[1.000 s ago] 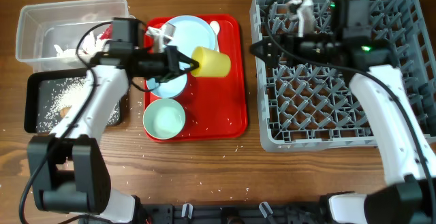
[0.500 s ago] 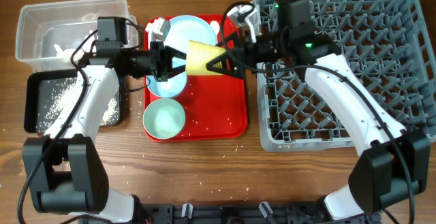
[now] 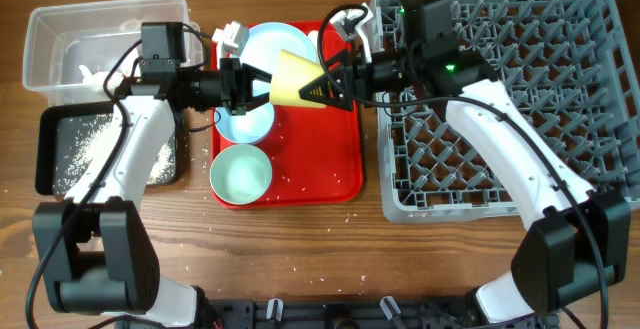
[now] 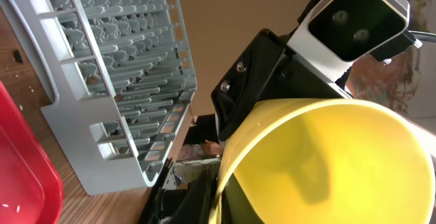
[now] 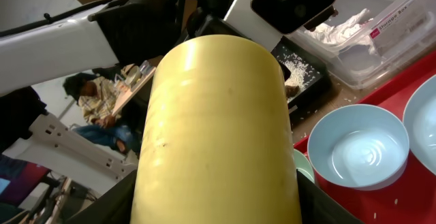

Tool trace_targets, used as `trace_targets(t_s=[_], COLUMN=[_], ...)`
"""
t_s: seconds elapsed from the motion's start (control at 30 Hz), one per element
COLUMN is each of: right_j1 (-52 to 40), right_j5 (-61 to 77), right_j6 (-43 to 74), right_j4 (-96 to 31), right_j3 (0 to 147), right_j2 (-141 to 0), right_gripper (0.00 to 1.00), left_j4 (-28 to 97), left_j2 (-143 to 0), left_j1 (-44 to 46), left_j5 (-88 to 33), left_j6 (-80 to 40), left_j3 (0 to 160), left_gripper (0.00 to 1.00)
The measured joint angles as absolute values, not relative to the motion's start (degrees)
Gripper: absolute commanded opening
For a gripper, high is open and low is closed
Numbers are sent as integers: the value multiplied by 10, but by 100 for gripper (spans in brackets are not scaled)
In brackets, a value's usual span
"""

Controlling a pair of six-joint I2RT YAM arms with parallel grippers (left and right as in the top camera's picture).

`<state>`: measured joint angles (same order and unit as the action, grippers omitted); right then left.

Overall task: Sort waste into correct bins and load items into the dishwasher rack
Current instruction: 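Hand the yellow cup from the left gripper to the right gripper, then place the yellow cup into the front of the dish rack with the right gripper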

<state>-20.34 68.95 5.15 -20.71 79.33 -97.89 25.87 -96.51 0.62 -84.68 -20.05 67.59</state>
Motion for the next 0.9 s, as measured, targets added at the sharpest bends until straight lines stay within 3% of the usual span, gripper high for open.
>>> trace_targets(t_s=[0.23, 0.33, 0.43, 0.57, 0.8, 0.9], right_j1=[-153, -118, -115, -116, -116, -116], right_j5=[665, 559, 437, 233, 101, 100], right_j6=[59, 88, 101, 103, 118, 129], right_j4=[-219, -295, -409, -589, -911, -919], right_j3=[793, 796, 816, 948, 1005, 991], right_j2=[-979, -980, -981, -985, -983, -983], right_gripper=[44, 45, 45, 45, 50, 50], left_j4=[259, 279, 359, 406, 407, 408], left_j2=[-965, -965, -963, -963, -963, -963], left_j1=[6, 6, 8, 42, 109, 113], left_j5=[-847, -799, -623, -360, -186, -162], left_j6=[-205, -205, -204, -204, -204, -204], left_j3=[676, 677, 680, 680, 680, 680], left_gripper=[23, 25, 28, 32, 36, 36])
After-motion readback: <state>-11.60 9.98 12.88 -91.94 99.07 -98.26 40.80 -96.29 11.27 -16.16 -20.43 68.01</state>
